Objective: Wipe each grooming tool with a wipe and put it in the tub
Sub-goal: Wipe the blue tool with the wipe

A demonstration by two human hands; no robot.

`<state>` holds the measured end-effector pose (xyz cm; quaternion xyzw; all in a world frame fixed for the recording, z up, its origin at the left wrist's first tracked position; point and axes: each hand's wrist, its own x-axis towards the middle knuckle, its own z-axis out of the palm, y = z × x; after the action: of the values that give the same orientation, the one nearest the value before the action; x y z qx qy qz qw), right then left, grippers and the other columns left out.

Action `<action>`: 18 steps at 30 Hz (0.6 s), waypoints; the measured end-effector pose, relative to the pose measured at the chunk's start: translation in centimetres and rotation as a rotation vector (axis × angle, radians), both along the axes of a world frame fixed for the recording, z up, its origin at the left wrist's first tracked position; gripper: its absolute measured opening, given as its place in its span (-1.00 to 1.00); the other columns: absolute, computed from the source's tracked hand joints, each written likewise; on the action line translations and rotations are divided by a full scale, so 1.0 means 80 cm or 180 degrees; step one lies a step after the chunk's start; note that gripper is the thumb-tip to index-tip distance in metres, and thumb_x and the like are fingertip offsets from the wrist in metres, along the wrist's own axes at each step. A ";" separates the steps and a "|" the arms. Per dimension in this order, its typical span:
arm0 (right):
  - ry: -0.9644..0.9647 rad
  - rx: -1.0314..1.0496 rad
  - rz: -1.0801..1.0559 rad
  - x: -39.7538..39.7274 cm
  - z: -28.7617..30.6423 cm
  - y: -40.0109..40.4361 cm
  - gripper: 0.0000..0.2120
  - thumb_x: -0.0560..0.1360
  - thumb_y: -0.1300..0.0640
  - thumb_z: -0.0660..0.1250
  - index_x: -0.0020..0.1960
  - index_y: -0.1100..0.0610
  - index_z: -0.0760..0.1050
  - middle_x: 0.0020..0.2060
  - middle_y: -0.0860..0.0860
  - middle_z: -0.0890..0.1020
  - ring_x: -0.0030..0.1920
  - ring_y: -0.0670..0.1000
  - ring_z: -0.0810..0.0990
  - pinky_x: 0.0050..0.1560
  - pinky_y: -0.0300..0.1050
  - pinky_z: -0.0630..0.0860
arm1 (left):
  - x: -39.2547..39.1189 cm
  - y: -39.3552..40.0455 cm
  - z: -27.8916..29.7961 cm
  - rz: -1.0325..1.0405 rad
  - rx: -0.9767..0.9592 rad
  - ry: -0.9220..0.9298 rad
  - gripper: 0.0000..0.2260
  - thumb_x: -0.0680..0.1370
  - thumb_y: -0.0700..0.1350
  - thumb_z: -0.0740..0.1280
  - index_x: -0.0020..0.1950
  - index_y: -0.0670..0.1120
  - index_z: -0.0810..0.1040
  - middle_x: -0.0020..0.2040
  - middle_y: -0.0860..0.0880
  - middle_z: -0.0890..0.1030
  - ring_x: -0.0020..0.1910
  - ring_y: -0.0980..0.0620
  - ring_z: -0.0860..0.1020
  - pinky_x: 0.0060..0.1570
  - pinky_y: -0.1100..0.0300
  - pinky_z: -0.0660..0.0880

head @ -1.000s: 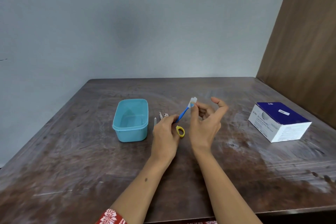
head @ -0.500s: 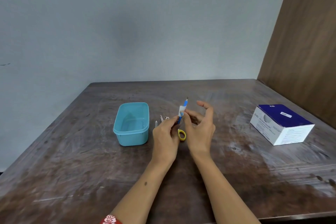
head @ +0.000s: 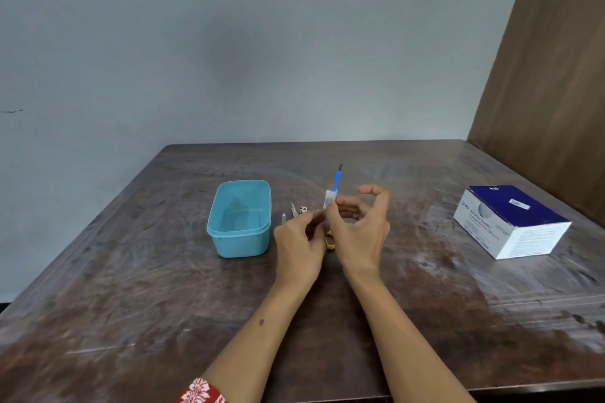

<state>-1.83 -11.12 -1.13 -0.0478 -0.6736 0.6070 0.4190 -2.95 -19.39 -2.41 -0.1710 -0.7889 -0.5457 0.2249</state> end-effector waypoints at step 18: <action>-0.0031 0.0976 -0.0224 -0.003 -0.014 0.003 -0.58 0.38 0.21 0.48 -0.01 0.04 0.23 -0.25 -0.06 0.62 -0.22 -0.15 0.60 -0.14 -0.40 0.50 | -0.004 -0.002 0.003 0.0214 0.0258 0.0530 -0.76 0.57 -0.19 0.26 0.21 -0.17 0.55 0.03 0.10 0.58 0.03 0.27 0.52 -0.01 0.47 0.46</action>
<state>-2.04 -10.88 -2.24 -0.0098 -0.7583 0.4818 0.4391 -3.25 -19.58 -2.19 -0.1800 -0.7501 -0.5532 0.3146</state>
